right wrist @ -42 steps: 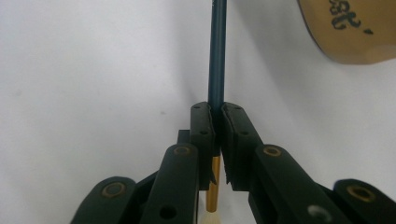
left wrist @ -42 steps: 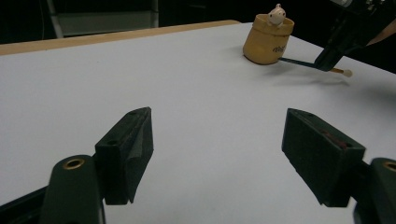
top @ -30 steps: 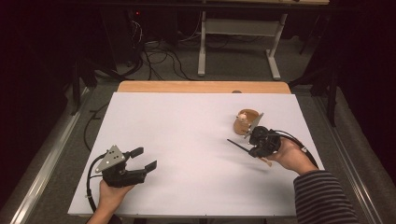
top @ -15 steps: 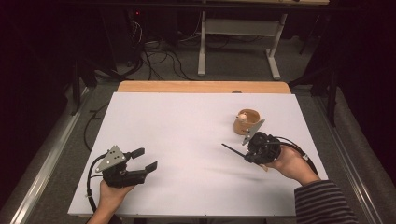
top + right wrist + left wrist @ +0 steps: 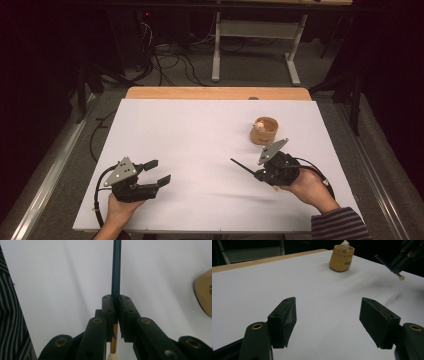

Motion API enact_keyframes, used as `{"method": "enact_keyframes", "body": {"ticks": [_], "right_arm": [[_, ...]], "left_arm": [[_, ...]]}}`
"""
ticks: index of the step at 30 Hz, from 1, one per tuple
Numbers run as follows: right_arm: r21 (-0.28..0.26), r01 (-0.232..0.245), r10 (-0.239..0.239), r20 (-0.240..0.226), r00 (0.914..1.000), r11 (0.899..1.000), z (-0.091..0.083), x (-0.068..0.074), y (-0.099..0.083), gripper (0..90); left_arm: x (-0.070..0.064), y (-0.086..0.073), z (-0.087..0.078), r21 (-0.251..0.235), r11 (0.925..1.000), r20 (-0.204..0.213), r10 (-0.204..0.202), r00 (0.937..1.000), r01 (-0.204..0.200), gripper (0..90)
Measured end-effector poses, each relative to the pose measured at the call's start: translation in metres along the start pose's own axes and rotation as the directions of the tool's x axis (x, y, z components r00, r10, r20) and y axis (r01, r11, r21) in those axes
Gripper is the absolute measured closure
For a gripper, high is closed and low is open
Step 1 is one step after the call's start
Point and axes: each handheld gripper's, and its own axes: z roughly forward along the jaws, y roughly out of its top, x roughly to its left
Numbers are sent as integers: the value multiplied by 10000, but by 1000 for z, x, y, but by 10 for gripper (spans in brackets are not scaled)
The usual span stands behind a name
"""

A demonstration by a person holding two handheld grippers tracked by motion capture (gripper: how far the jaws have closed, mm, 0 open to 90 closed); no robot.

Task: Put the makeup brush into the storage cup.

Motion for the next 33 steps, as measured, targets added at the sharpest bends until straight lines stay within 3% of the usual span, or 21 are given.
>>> {"method": "enact_keyframes", "body": {"ticks": [15,20,23,25,26,33], "right_arm": [[-1462,48,-106,-393,9992,9893,-2,29,3,858],[-1792,-139,33,-596,9982,9837,2,31,1,858],[-2074,-212,75,-663,9978,9780,3,32,-1,858],[-2311,-203,13,-819,9966,9727,4,33,-2,858],[-2173,-132,-43,-802,9968,9760,4,33,-1,858],[-2496,-147,-107,-999,9949,9682,4,36,2,858]], "left_arm": [[-9,5,-2,41,9998,401,191,9990,-193,331],[-9,7,-3,58,9999,498,120,9987,-123,327],[-12,9,-5,21,9995,468,307,9984,-309,340],[-14,11,-6,-13,9991,575,415,9975,-415,346],[-15,13,-5,22,9988,620,488,9969,-490,349],[-21,22,0,109,9976,1109,672,9916,-688,349]]}}
